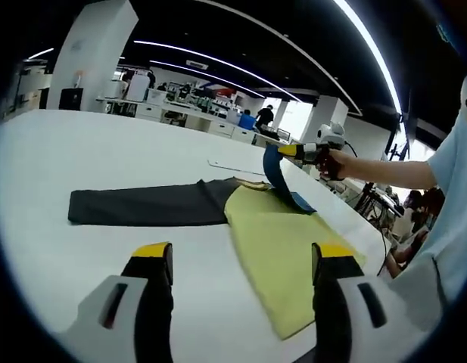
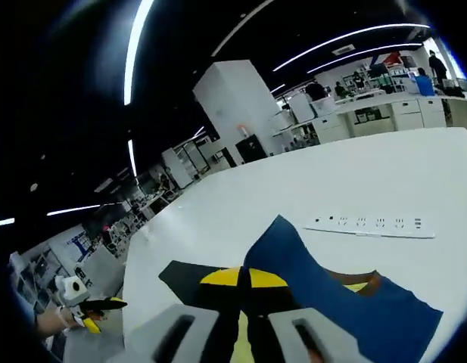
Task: Fold the garment on the visible template until the final outline fits inside the template.
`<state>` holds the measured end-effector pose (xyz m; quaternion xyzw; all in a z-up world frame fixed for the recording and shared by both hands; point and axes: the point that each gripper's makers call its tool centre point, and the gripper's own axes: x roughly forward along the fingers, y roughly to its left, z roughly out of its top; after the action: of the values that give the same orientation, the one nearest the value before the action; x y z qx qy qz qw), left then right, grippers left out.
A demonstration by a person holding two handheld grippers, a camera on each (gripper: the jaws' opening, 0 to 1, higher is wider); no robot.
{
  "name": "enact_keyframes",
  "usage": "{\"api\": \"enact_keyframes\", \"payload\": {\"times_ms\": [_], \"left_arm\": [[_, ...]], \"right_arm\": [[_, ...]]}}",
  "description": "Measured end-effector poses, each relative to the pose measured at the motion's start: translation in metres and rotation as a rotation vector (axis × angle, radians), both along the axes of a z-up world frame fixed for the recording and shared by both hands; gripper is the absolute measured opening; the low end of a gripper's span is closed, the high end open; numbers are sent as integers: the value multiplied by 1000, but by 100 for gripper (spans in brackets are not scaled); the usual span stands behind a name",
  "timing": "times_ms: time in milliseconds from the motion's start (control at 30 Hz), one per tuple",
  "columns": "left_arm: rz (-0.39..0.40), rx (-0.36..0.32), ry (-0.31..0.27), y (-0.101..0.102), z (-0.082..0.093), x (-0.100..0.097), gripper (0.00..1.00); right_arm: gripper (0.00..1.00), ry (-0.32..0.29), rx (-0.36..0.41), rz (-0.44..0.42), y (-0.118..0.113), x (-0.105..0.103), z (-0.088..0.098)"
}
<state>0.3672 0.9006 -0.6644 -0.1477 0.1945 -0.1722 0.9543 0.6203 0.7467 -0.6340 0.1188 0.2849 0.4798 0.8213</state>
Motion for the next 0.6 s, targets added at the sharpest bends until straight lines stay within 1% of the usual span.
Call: {"api": "enact_keyframes", "payload": {"times_ms": [133, 167, 200, 233, 333, 400, 533, 600], "left_arm": [[4, -4, 2, 0, -1, 0, 71], [5, -4, 3, 0, -1, -1, 71], [6, -5, 4, 0, -1, -1, 71], [7, -6, 6, 0, -2, -1, 71], [8, -6, 7, 0, -2, -2, 70], [9, -6, 7, 0, -3, -2, 70], [14, -11, 8, 1, -3, -2, 70], [14, -13, 10, 1, -4, -2, 70]], "right_arm": [[0, -3, -74, 49, 17, -10, -24], [0, -5, -86, 55, 18, -12, -27], [0, -12, -118, 70, 21, -14, -35], [0, -9, -128, 77, 23, -17, -39], [0, 21, -135, 105, 32, -30, -49], [0, 20, -140, 118, 33, -32, -55], [0, 33, -129, 125, 42, -35, -56], [0, 28, -134, 131, 47, -34, -59]]}}
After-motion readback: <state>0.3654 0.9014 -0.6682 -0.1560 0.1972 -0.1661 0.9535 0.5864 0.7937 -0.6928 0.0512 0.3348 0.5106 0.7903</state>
